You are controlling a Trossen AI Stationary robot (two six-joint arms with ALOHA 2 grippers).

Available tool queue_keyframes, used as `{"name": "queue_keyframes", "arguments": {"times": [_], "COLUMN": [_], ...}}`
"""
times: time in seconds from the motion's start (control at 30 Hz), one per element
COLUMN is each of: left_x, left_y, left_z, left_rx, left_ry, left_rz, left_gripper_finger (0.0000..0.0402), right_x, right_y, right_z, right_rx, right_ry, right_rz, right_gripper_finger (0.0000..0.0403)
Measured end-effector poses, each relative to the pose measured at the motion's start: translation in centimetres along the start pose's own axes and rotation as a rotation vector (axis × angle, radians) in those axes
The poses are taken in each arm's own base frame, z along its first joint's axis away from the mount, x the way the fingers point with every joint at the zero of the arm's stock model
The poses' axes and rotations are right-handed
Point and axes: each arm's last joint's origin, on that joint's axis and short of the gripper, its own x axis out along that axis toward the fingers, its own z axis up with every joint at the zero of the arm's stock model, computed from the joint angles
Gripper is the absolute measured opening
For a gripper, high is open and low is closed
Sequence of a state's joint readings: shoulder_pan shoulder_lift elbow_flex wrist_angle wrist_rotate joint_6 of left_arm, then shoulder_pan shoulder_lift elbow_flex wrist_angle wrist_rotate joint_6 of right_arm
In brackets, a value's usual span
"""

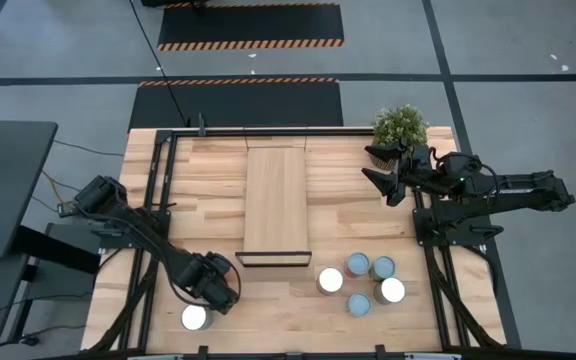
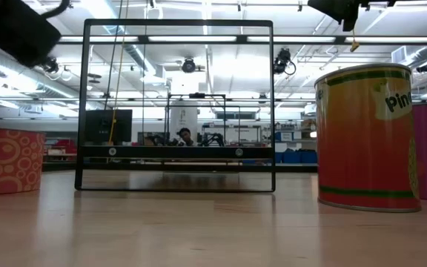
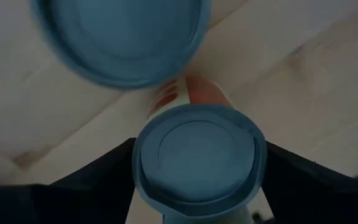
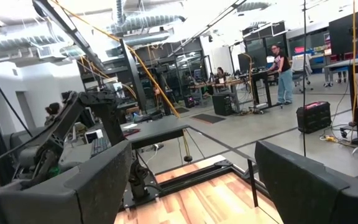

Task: Pick and place cans onto a shelf
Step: Put the red can on the shelf

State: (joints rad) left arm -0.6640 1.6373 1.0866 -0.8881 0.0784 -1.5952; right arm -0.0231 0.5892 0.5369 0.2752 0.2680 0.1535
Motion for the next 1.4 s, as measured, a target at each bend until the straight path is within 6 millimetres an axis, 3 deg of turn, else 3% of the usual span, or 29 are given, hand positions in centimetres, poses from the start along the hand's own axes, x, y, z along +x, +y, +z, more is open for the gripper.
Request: {"name": "queue_keyframes", "arguments": {"times": [0.23,0.47,0.73,0.9,1.13,1.4], "left_x": [-4.0,-8.2,-12.0,-12.9,-12.9,-9.7], "left_y": [1.8,5.2,8.6,9.5,9.0,7.7], "left_z": [0.3,1.5,4.3,7.7,15.0,22.5], "left_rx": [-0.033,-0.097,-0.248,-0.343,-0.289,-0.252], "left_ry": [0.001,-0.013,-0.214,-0.341,-0.436,-0.376], "left_rz": [-0.072,-0.104,-0.236,-0.269,-0.402,-0.466], "left_gripper_finger": [0.0295,0.0294,0.0294,0.0295,0.0296,0.0295], "right_x": [0.0,0.0,0.3,1.0,1.6,1.4], "right_y": [0.0,0.0,0.0,0.2,0.2,-0.3], "right_z": [0.0,0.0,-0.3,-1.0,-1.8,-3.2], "right_rx": [0.001,0.024,0.035,0.066,0.057,0.052], "right_ry": [0.0,0.0,0.017,0.058,0.094,0.231], "right_rz": [0.0,0.0,-0.003,-0.003,-0.012,-0.125], "right_gripper_finger": [0.0348,0.0348,0.0348,0.0348,0.0348,0.0348]}}
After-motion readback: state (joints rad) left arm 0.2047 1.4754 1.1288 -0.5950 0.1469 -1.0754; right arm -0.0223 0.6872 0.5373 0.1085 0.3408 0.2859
